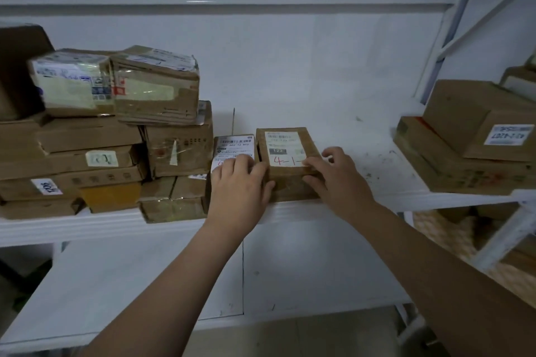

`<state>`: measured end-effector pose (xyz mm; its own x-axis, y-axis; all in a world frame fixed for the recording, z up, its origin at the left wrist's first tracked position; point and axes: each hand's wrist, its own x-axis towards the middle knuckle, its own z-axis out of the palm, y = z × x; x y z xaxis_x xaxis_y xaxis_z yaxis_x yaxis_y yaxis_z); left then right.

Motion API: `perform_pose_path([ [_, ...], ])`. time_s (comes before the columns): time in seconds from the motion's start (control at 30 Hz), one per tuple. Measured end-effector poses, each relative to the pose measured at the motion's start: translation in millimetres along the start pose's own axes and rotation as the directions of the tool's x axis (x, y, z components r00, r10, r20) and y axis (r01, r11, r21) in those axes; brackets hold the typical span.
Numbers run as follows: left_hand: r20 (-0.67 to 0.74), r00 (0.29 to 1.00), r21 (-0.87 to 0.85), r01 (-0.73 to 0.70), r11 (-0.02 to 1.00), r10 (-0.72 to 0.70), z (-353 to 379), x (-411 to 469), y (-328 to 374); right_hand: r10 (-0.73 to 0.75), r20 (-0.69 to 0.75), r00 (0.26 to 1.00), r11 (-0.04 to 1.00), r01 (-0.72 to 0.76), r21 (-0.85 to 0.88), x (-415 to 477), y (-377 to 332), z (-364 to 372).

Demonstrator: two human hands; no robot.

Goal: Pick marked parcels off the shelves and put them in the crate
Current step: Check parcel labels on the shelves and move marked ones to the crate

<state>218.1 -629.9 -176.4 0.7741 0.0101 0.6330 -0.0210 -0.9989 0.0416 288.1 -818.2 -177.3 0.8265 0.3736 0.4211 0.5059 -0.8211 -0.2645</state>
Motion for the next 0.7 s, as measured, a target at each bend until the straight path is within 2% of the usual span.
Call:
perform_pose_path([
  [0.13,-0.003,0.998,-0.062,-0.055,0.997,0.055,-2,3,13,-0.019,0.052,0.998,1.0,0.019,-0.003,-3,-4,-13],
  [0.23,0.012,0.997,-0.12,-0.072,0.99,0.074,0,3,25,0.006,-0.041,0.999,0.999,-0.004,0.045,-13,3,-25],
  [0.4,-0.058,0.991,-0.184,-0.13,0.974,0.122,10,16,66,0.072,-0.21,0.975,0.991,-0.046,0.127,-33,47,-56],
  [0.57,-0.063,0.976,-0.311,-0.218,0.925,0.208,18,40,142,0.173,-0.34,0.924,0.98,-0.125,0.157,-61,108,-101],
  [0.7,-0.063,0.956,-0.412,-0.286,0.865,0.286,24,61,210,0.287,-0.378,0.88,0.955,-0.23,0.19,-85,157,-137],
])
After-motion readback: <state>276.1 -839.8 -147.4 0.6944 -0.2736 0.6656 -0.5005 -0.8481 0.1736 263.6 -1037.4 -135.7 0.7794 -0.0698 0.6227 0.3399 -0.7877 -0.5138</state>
